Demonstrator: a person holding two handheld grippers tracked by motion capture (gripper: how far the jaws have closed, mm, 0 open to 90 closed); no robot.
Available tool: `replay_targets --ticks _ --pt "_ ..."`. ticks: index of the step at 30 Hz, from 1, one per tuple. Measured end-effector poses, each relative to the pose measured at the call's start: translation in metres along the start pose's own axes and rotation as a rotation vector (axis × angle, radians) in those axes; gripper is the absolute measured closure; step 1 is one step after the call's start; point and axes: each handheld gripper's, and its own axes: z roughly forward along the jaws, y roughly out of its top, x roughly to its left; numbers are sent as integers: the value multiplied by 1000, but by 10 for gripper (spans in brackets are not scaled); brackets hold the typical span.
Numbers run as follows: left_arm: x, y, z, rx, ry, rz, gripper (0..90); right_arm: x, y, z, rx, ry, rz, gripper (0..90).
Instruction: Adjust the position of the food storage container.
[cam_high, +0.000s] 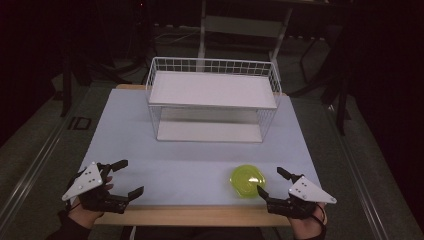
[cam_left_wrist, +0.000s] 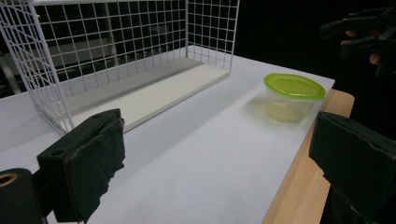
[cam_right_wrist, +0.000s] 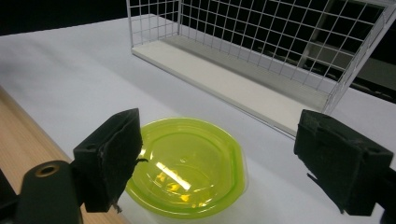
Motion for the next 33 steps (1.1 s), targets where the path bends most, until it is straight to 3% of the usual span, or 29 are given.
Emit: replay_targets --ticks 6,14,17,20,22,24,26,31,33 --pt "-1 0 1 10 3 5 42 -1 1 -1 10 3 3 150" --pt "0 0 1 0 -4 -13 43 -5 13 -10 -36 2 -9 150" --pt "1 0 1 -2 -7 -21 43 -13 16 -13 -4 -6 -12 136" --pt "1 0 1 -3 -10 -25 43 -23 13 -16 27 -1 31 128" --pt "1 0 2 -2 -10 -25 43 -27 10 -17 38 -12 31 124" --pt "1 0 2 -3 -11 -27 43 -32 5 -18 43 21 63 111" --pt "1 0 2 -4 -11 -27 43 -35 1 -17 59 24 77 113" --pt "1 0 2 -4 -9 -25 43 -43 -15 -10 163 50 58 285" --pt "1 0 2 -4 -10 -25 43 -48 -21 -7 189 61 75 451"
